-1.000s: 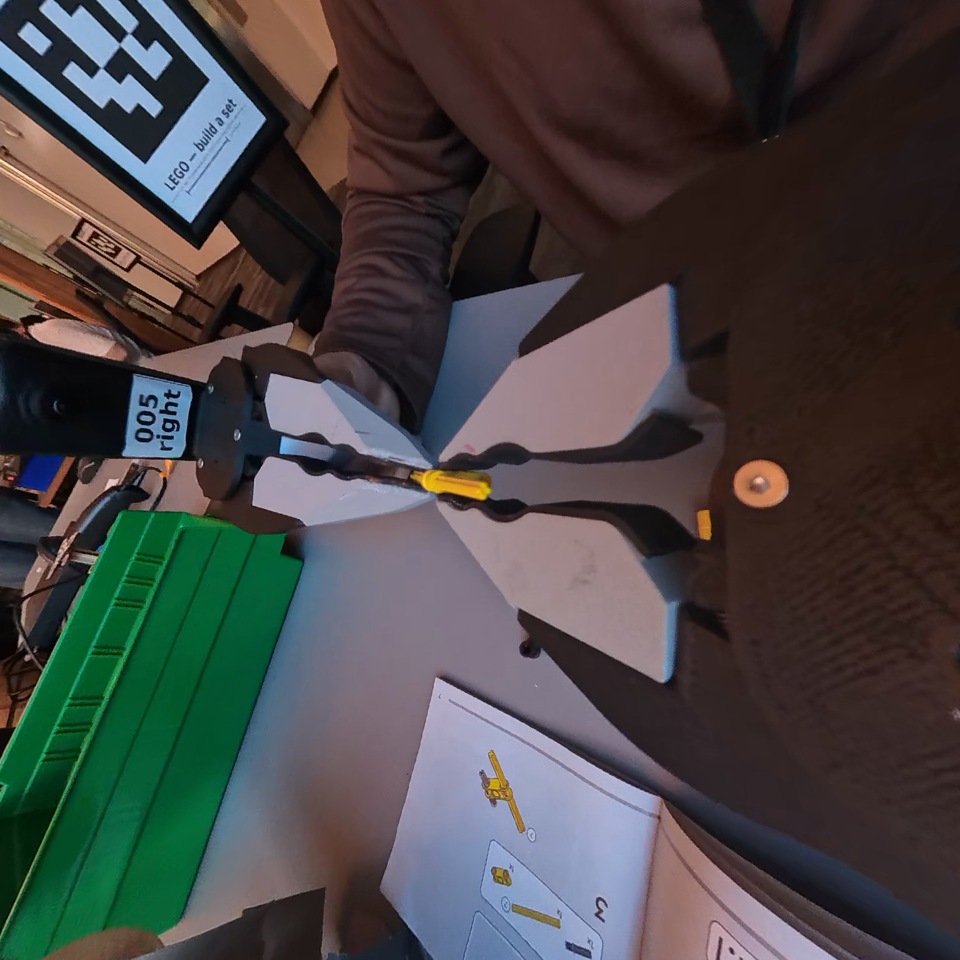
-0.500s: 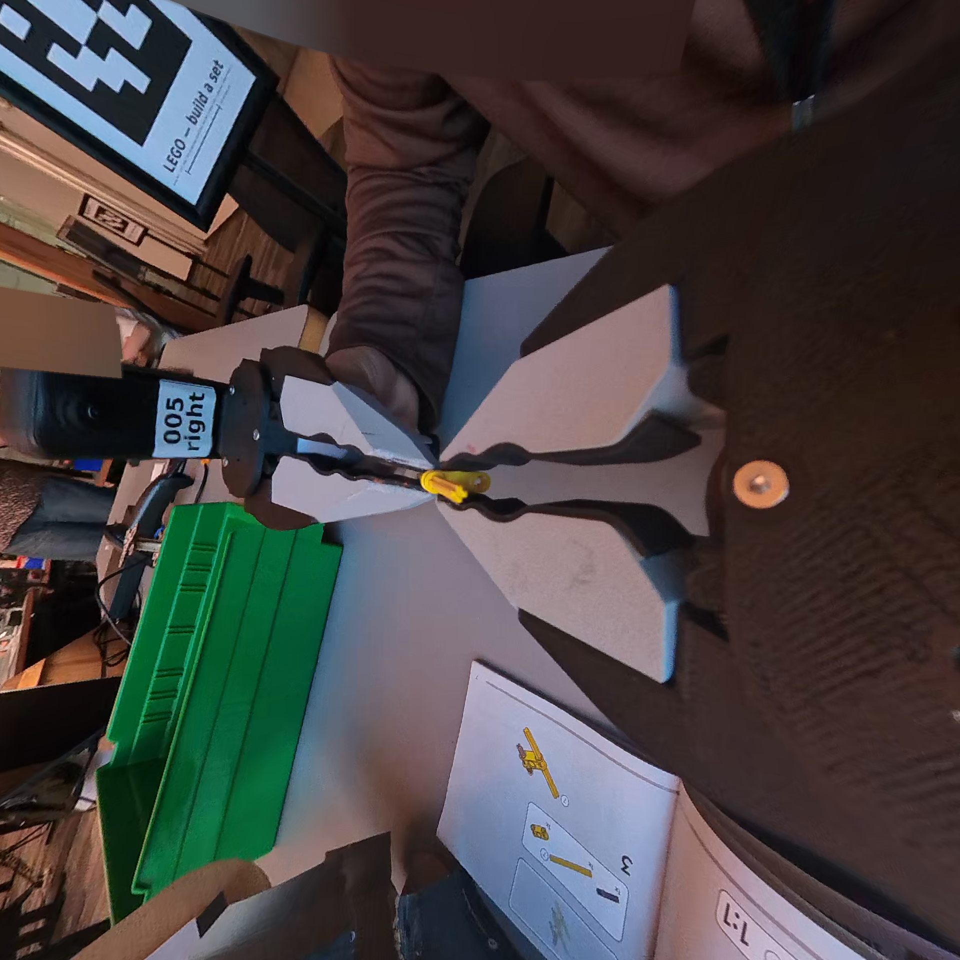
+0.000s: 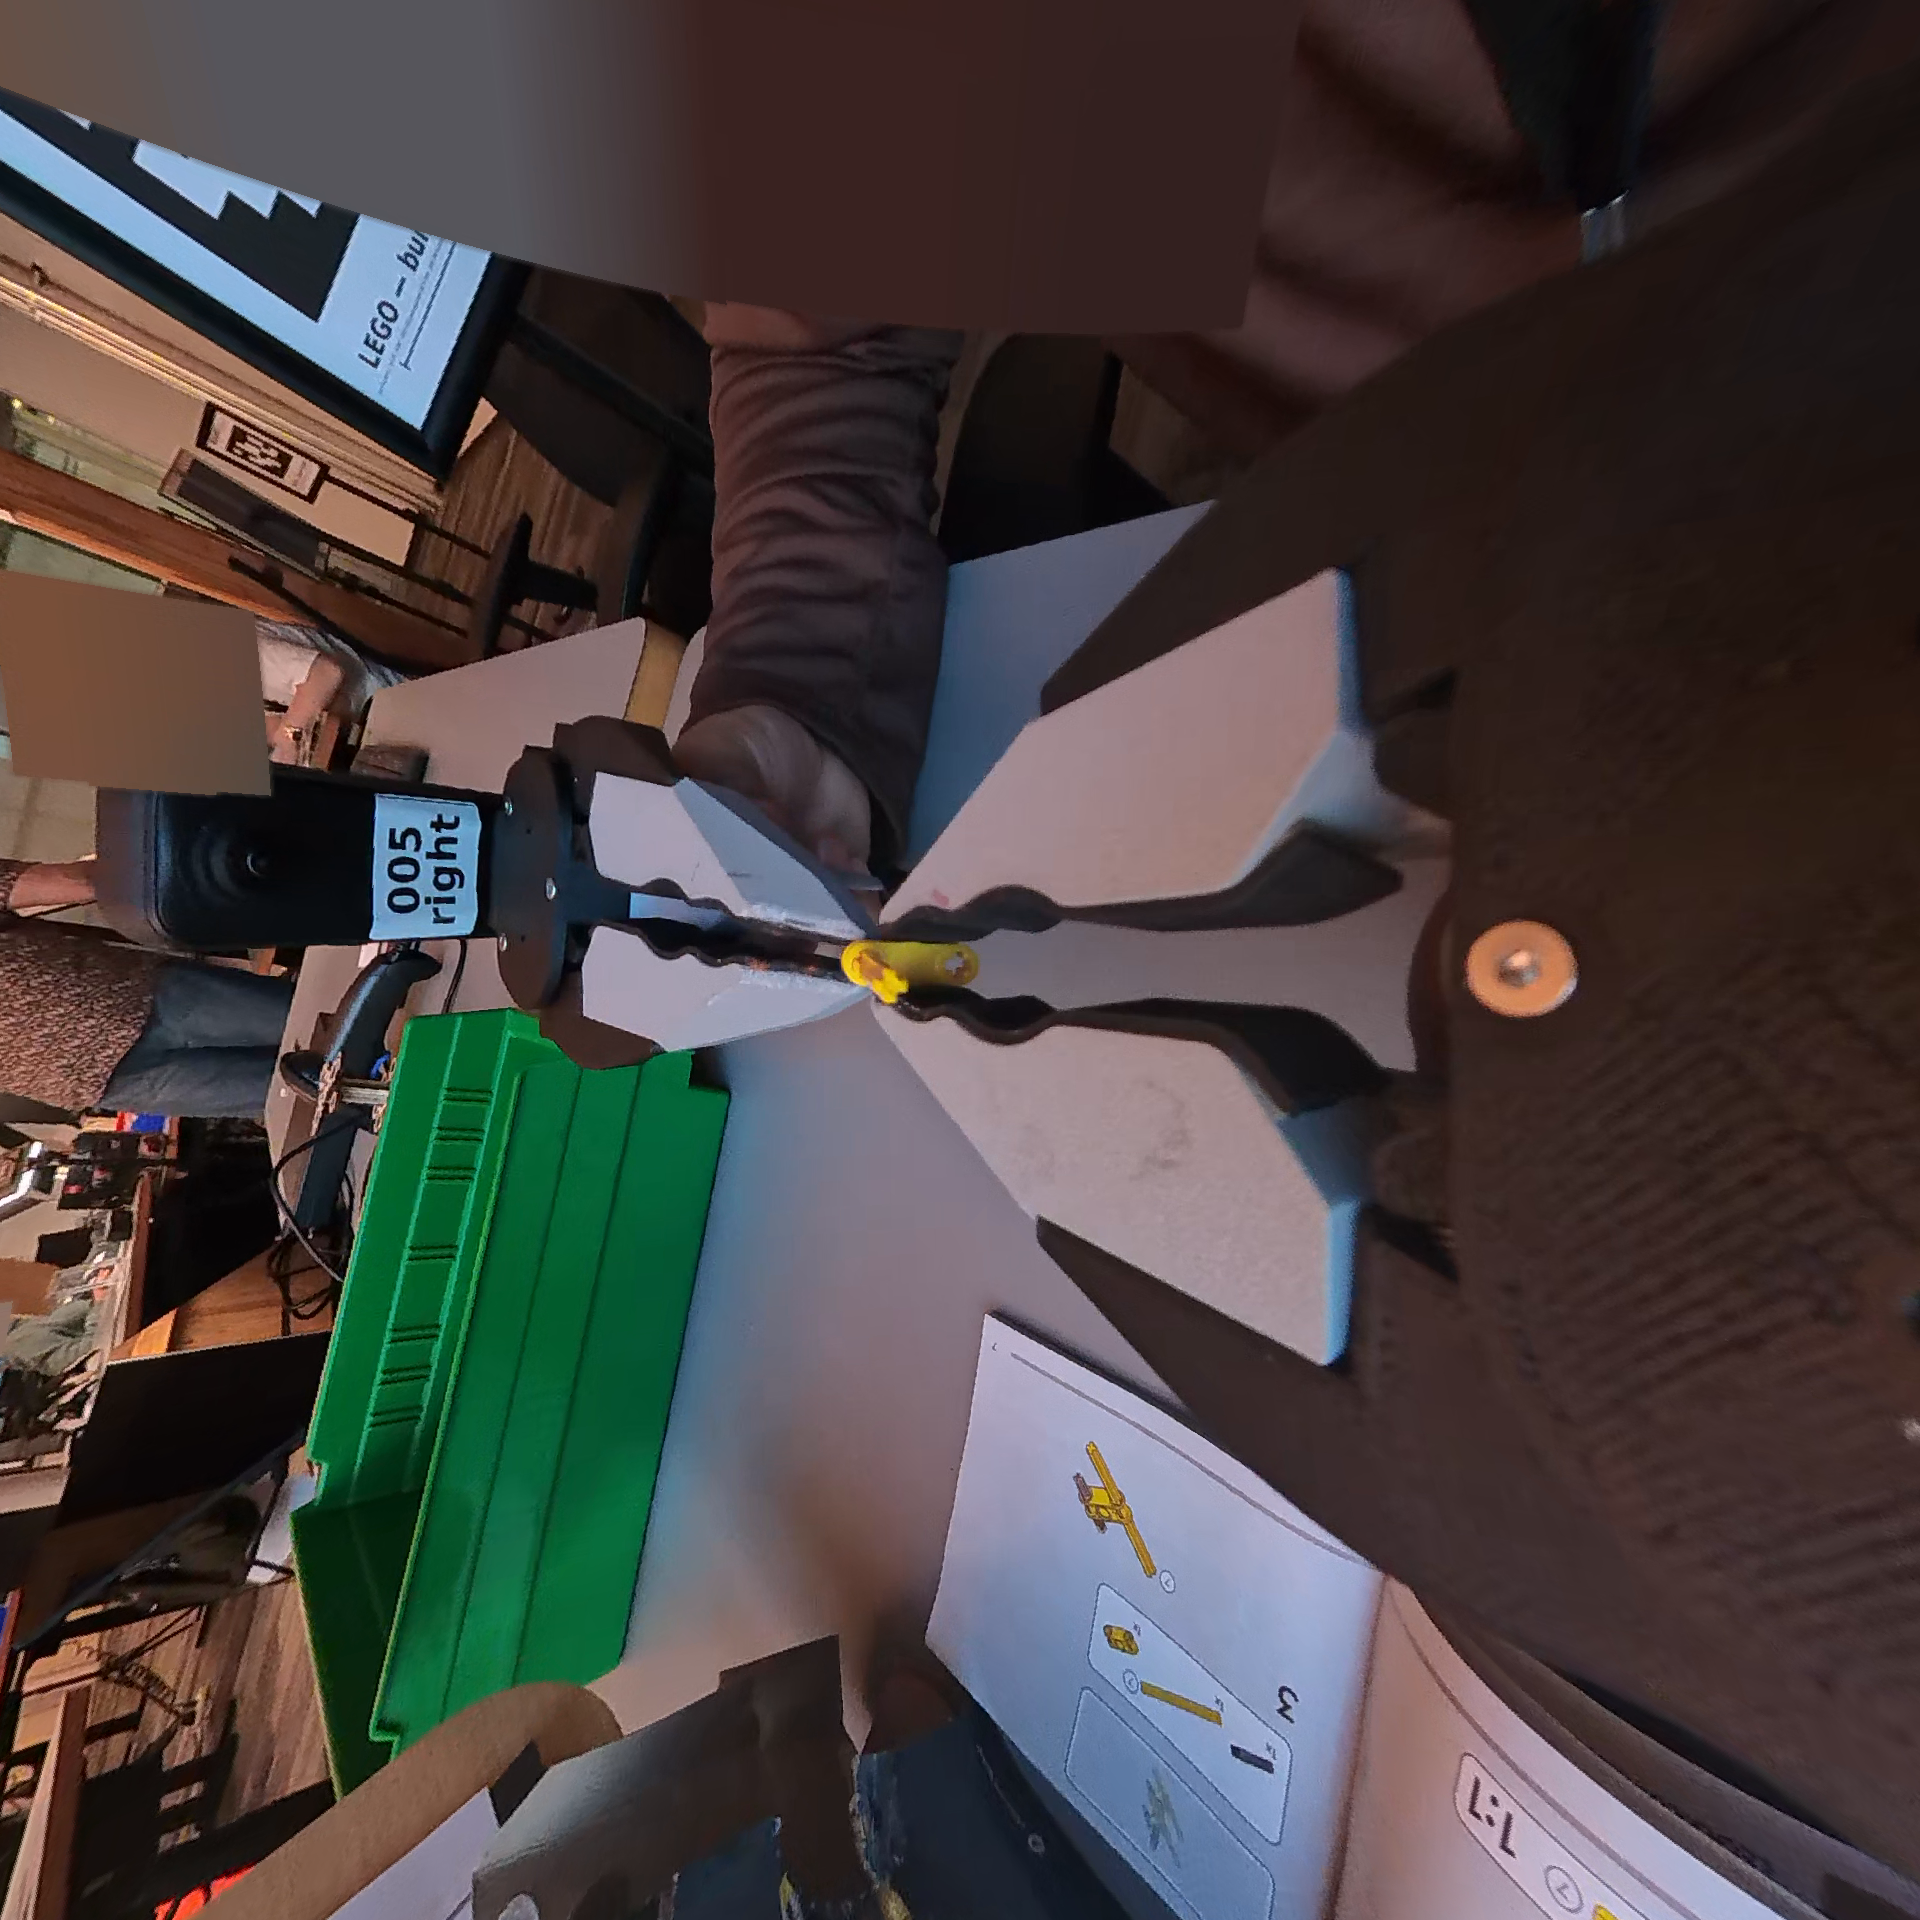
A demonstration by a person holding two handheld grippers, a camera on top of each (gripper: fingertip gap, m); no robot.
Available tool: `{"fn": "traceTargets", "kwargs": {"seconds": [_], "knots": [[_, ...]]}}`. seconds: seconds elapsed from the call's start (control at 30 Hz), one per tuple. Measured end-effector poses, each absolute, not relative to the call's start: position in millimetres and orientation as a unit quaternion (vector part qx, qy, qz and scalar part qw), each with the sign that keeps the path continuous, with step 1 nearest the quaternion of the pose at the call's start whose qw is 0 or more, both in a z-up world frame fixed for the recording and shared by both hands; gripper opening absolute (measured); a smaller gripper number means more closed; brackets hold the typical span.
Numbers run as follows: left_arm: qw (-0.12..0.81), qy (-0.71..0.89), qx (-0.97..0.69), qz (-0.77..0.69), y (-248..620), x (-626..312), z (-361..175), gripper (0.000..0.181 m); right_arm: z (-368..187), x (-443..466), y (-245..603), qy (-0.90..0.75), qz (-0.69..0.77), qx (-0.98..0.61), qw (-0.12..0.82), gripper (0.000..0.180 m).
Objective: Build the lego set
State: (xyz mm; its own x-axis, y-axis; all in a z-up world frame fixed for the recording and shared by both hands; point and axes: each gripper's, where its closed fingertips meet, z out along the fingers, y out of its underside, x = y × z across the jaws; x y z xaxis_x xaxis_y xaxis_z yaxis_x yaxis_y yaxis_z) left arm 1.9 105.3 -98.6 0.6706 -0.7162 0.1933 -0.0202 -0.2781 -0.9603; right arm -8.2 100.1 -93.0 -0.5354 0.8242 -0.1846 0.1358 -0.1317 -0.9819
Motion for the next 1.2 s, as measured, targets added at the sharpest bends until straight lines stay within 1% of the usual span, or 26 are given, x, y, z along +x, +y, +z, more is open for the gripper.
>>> {"fn": "traceTargets", "kwargs": {"seconds": [0.57, 0.6, 0.67, 0.73, 0.77, 0.87, 0.9, 0.97, 1.03, 1.1, 1.2], "knots": [[0.541, 0.257, -0.736, -0.315, 105.4, 2.5, -100.0, 0.005, -95.9, -6.5, 101.2, -0.608, 0.633, -0.397, 0.270, 0.001], [0.535, 0.252, -0.738, -0.324, 107.0, 1.3, -101.2, 0.005, -96.5, -7.6, 102.8, -0.606, 0.632, -0.399, 0.272, 0.001], [0.489, 0.238, -0.759, -0.358, 111.1, -2.3, -113.9, 0.006, -107.5, -11.6, 109.0, -0.606, 0.621, -0.425, 0.258, 0.001], [0.463, 0.217, -0.791, -0.337, 118.8, -19.0, -133.0, 0.007, -111.1, -15.8, 130.5, -0.571, 0.625, -0.468, 0.253, 0.001], [0.463, 0.215, -0.805, -0.302, 124.3, -30.6, -140.3, 0.021, -108.6, -13.4, 141.4, -0.541, 0.649, -0.485, 0.226, 0.001], [0.488, 0.207, -0.801, -0.278, 130.0, -41.2, -132.4, 0.021, -112.3, -6.4, 168.8, -0.461, 0.689, -0.537, 0.158, 0.000], [0.489, 0.204, -0.803, -0.272, 131.0, -41.0, -131.0, 0.026, -110.6, -2.2, 166.4, -0.449, 0.710, -0.530, 0.121, 0.001], [0.485, 0.199, -0.808, -0.268, 132.5, -37.4, -130.9, 0.038, -112.8, -2.6, 164.5, -0.434, 0.716, -0.535, 0.111, 0.001], [0.487, 0.195, -0.800, -0.291, 130.8, -29.7, -126.6, 0.039, -111.2, -5.3, 152.8, -0.428, 0.729, -0.527, 0.084, 0.001], [0.487, 0.193, -0.794, -0.308, 128.8, -22.9, -122.7, 0.040, -104.3, -10.1, 143.3, -0.440, 0.731, -0.512, 0.099, 0.001], [0.516, 0.201, -0.789, -0.266, 130.8, -22.5, -117.1, 0.043, -102.0, -19.0, 131.1, -0.484, 0.699, -0.505, 0.151, 0.001]]}}
